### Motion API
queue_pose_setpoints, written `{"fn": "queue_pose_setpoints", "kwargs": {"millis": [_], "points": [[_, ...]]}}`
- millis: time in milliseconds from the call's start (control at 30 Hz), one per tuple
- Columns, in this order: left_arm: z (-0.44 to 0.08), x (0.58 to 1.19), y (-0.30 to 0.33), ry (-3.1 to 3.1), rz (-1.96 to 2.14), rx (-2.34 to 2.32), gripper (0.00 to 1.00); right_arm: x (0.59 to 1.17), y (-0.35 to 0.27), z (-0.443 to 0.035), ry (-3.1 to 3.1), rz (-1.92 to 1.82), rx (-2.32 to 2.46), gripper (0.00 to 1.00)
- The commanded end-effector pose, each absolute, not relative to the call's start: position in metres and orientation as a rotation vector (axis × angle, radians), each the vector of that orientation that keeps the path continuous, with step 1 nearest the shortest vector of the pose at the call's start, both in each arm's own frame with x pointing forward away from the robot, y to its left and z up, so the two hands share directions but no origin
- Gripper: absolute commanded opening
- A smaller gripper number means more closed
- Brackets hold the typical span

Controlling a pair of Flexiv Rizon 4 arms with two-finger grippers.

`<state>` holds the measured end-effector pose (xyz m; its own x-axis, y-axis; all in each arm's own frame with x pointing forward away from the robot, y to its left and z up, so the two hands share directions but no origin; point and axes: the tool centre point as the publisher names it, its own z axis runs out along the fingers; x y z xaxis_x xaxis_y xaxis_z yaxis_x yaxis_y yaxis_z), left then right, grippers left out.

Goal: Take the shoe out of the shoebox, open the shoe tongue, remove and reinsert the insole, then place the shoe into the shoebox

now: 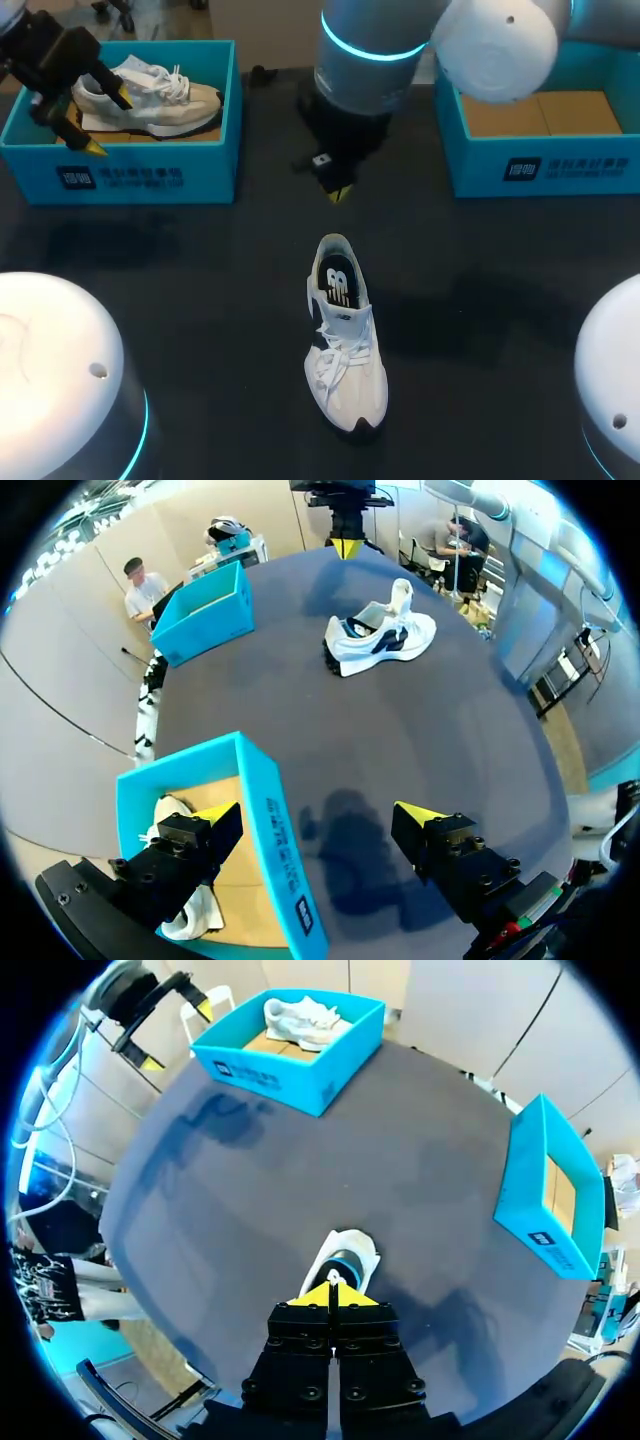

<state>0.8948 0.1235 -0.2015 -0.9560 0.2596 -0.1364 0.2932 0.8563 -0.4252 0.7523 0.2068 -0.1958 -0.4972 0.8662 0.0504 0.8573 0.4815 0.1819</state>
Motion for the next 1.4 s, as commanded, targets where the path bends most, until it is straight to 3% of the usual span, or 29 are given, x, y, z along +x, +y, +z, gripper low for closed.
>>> {"fn": "queue_pose_setpoints", "kwargs": {"millis": [33,533,967,1400], "points": [[-0.199,0.898,0.126,2.928,-0.732,0.534,1.0,0.753,0.208,-0.196,2.662,0.283,1.55,0.0],[-0.189,0.923,0.147,2.933,-0.729,0.61,1.0,0.72,0.217,-0.258,2.584,0.268,1.614,0.0],[-0.189,0.923,0.147,2.933,-0.729,0.61,1.0,0.72,0.217,-0.258,2.584,0.268,1.614,0.0],[-0.189,0.923,0.147,2.933,-0.729,0.61,1.0,0.712,0.222,-0.303,2.395,0.027,1.621,0.0]]}}
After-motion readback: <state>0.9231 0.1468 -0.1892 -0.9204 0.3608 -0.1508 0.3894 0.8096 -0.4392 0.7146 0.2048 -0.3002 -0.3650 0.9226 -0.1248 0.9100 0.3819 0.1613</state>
